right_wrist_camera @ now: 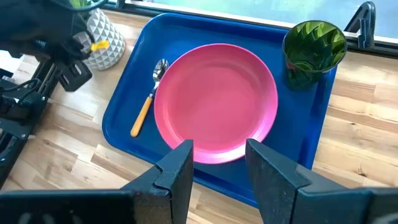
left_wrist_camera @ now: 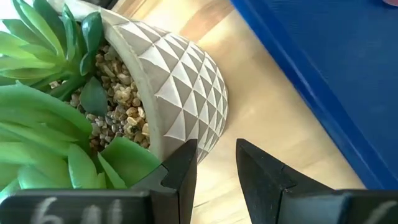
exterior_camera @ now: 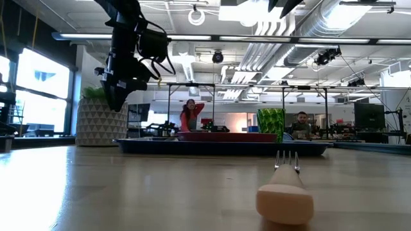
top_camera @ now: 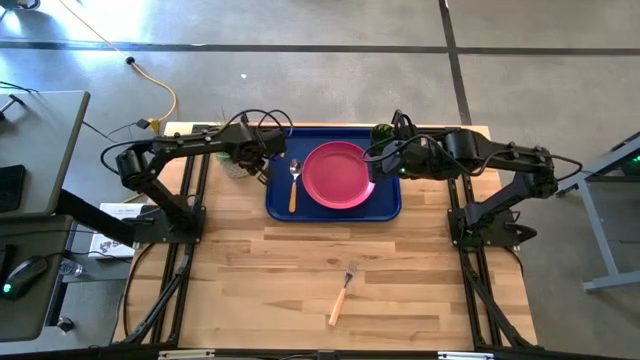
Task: Pick and place plate/cup/fork/spoon on tray
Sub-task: Adjust the potted plant position on the table, then put the yellow fork on the blue serving tray to the left side of the orange spoon
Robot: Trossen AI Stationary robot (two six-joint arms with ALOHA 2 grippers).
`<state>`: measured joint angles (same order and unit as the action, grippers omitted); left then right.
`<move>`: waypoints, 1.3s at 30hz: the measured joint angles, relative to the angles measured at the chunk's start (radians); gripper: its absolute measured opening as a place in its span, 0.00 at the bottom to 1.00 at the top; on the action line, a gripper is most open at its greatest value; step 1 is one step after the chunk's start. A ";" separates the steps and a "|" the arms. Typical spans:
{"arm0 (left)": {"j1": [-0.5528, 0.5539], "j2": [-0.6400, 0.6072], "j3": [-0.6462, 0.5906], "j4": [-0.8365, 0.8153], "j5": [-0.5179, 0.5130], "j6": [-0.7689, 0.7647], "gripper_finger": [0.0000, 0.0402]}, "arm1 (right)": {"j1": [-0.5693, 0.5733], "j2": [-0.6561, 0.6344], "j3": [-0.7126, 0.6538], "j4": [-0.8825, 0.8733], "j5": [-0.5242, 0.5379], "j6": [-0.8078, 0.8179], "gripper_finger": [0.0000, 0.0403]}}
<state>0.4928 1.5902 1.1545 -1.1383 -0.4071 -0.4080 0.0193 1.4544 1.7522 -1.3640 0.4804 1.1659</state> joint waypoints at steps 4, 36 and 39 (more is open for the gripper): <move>0.021 0.000 0.000 -0.010 -0.002 0.021 0.26 | 0.000 0.000 0.000 0.000 -0.007 -0.004 0.34; -0.283 -0.375 0.000 -0.025 0.100 -0.068 0.26 | 0.177 0.118 0.001 0.108 -0.198 0.270 0.34; -0.321 -0.413 0.000 -0.025 0.127 -0.071 0.26 | 0.212 0.164 0.001 0.108 -0.232 0.355 0.34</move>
<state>0.1722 1.1770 1.1549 -1.1637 -0.2805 -0.4793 0.2309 1.6181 1.7527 -1.2556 0.2480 1.5214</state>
